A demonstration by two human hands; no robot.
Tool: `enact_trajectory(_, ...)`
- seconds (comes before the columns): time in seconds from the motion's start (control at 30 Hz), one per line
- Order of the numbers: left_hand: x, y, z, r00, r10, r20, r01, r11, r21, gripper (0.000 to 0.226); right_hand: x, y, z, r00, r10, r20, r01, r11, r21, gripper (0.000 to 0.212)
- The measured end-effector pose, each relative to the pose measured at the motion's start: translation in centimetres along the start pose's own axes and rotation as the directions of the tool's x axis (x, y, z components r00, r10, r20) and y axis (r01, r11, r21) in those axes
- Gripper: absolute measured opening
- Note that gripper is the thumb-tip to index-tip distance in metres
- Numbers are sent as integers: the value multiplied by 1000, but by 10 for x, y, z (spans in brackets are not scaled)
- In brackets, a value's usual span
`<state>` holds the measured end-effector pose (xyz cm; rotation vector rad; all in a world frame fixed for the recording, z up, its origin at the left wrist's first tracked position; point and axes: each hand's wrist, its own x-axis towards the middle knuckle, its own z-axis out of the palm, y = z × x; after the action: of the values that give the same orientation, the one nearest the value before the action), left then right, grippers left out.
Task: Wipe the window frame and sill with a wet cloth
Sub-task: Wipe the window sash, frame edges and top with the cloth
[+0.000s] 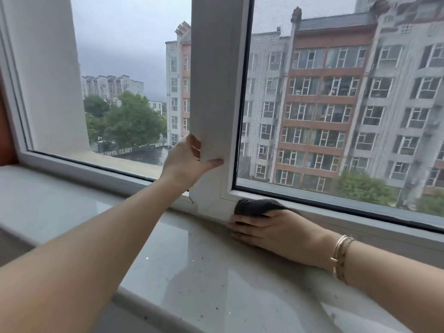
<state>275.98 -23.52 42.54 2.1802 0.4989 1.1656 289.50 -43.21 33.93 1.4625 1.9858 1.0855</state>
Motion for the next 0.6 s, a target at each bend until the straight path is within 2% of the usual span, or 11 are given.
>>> enact_trajectory(0.07,3,-2,-1,1000,-8,11,8,1000,5,50,27,-6,7,1000,22,-18,-22,1000,21,41)
enact_trajectory(0.17,7,-3,-3,999,-12,41,10,999,37,50,61,-9,6,990,61,-124,-54,997,56,26)
enact_trajectory(0.27,9,-2,-4,998,-11,61,8,998,58,51,79,-8,0,978,74,-197,-56,994,96,27)
enact_trajectory(0.37,9,-3,-3,998,-11,57,8,998,60,51,87,-10,0,987,42,-158,-40,999,10,28)
enact_trajectory(0.47,4,-4,0,999,-7,42,6,1000,29,49,78,-7,-4,990,58,-129,-56,998,19,35)
enact_trajectory(0.6,-2,1,0,999,-34,42,34,999,-6,49,34,5,-20,997,-6,-72,8,1000,18,36)
